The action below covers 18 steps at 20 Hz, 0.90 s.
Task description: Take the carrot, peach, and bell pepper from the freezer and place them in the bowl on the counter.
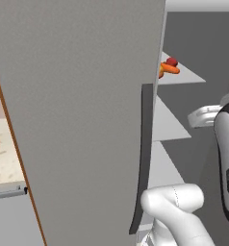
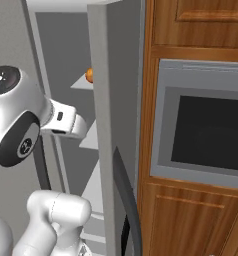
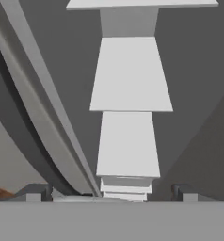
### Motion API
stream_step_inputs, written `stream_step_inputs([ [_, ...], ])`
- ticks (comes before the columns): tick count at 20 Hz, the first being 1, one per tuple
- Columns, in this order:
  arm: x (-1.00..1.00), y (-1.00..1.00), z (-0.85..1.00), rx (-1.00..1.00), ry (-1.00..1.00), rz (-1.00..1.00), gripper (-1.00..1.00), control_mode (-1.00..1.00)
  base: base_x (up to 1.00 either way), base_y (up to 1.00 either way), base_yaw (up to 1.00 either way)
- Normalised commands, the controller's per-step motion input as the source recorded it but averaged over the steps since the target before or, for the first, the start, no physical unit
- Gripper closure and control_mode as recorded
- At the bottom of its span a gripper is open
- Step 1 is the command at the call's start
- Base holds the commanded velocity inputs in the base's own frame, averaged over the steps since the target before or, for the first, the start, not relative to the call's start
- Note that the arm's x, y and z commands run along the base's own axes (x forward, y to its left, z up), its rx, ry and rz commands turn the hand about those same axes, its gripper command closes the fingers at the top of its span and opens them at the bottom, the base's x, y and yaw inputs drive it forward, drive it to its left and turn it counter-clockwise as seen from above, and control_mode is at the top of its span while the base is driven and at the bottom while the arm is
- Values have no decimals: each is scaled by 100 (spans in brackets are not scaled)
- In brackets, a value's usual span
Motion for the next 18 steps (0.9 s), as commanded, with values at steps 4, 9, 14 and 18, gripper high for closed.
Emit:
stream_step_inputs([
  [4,21,-10,29,1,-13,6,-100,-100,0,0,0],
  [9,4,-10,26,0,-18,15,-100,-100,0,0,0],
  [14,31,0,0,0,-1,18,-100,-100,0,0,0],
  [18,34,0,17,0,0,8,-100,-100,0,0,0],
])
